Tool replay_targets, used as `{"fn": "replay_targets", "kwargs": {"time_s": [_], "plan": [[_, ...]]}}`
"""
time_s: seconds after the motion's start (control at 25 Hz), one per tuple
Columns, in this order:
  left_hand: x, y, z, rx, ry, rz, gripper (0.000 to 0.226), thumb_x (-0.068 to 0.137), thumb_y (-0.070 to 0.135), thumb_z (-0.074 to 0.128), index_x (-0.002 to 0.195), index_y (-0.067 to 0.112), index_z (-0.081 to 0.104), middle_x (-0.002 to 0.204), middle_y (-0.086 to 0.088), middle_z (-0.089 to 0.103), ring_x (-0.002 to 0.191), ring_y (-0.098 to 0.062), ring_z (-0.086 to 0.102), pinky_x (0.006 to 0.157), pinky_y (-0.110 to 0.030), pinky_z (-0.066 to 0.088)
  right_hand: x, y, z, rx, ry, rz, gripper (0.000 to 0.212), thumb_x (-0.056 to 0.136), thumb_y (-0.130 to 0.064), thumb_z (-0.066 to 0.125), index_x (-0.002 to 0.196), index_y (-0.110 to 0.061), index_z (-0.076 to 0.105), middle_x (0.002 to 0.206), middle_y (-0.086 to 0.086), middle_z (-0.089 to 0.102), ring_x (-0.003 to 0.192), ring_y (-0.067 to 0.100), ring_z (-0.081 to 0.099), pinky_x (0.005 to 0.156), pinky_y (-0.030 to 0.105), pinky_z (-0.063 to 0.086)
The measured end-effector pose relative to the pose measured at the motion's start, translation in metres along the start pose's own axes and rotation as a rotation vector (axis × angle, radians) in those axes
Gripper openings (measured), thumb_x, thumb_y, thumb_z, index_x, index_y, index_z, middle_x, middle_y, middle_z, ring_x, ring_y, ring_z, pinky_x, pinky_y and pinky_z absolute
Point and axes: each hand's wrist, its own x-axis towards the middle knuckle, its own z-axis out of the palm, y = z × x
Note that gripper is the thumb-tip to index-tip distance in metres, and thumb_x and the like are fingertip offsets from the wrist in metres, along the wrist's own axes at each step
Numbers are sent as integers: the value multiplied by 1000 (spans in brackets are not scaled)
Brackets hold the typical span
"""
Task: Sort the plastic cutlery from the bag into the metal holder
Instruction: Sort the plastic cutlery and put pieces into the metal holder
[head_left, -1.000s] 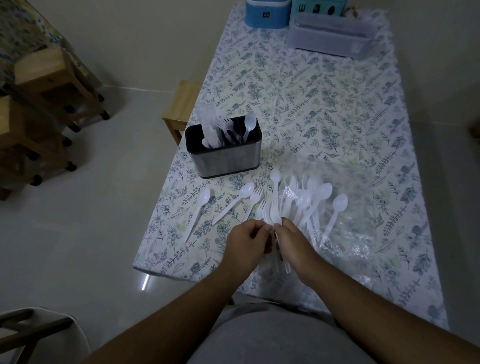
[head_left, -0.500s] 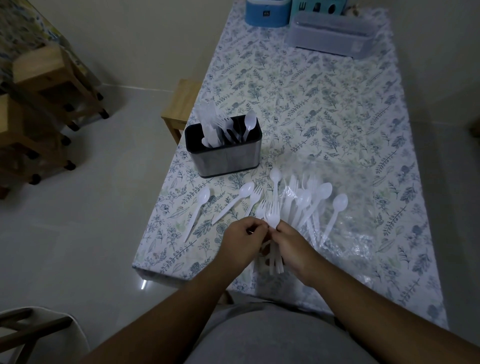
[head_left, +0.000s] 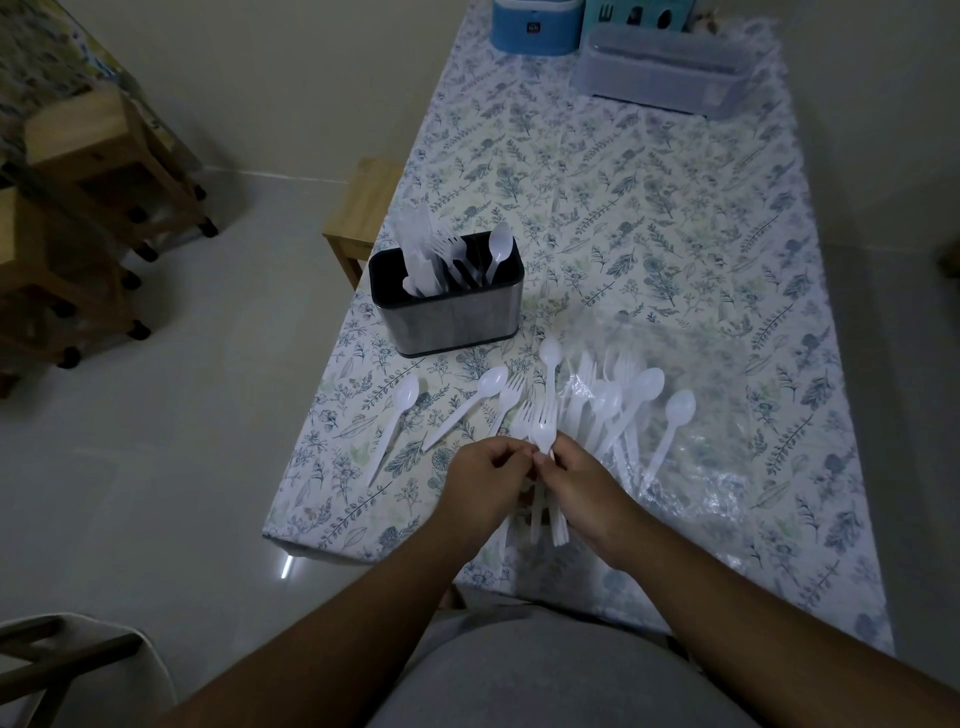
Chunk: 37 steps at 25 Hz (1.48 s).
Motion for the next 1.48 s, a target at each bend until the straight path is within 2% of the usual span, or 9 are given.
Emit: {"fn": "replay_targets", "kwargs": {"time_s": [0.08,0.28,0.36,0.56,0.72,0.92,1.16,1.32,1.48], "plan": [[1,4,1,-7,22,-23,17,91,23,63,86,20,80,81,0,78,83,-19,75,85,-44,61,-1,-3,0,-42,4,-20,21,106,-24,46,116,-22,65,111,6,74,100,17,73,78,28,60],[0,13,1,202,133,98,23,84,40,74,80,18,71,71,4,73,61,-2,67,56,-15,50,0,-2,4,-144,-13,-74,55,104,-6,47,152,-32,42,136,6,64,88,6,68,65,19,54],[4,11,1,219,134,107,25,84,40,75,80,15,71,71,2,74,63,-7,70,61,-24,58,1,-5,5,-134,-13,-79,59,105,-4,44,156,-32,32,142,3,57,93,3,64,63,15,55],[6,6,2,-143,47,-32,18,97,23,61,92,12,75,88,-9,78,89,-28,75,87,-51,60,-5,-10,3,20,52,-80,42,109,-24,41,149,-38,43,141,-5,61,112,0,63,87,21,57],[3,6,2,-322,31,-67,16,97,17,64,109,9,72,95,-12,78,91,-27,76,88,-46,60,-3,-10,2,78,25,-59,39,109,-18,41,144,-31,52,123,-9,70,105,1,70,68,14,56],[-2,10,-2,-158,160,91,7,92,17,71,96,15,76,81,-9,76,69,-12,69,64,-25,58,-3,-9,8,162,-3,-17,35,108,-20,42,130,-38,61,107,9,76,89,35,73,66,40,62],[0,8,-4,-180,235,161,7,95,18,67,98,24,70,82,-3,77,78,-16,74,73,-33,59,-2,-12,12,153,3,-25,35,107,-21,43,120,-44,65,102,8,73,64,11,59,57,30,49],[-1,6,-1,-157,152,193,21,102,17,54,115,18,71,105,-5,74,98,-18,72,78,-23,60,-7,-15,15,175,-16,-32,32,108,-23,42,125,-39,65,101,-3,76,74,6,68,60,24,50],[-4,6,0,-50,268,199,25,94,19,68,118,19,63,96,2,71,84,-6,71,73,-17,56,-7,-19,16,217,42,-13,35,106,-36,43,137,-41,58,140,5,62,101,11,59,82,29,48]]}}
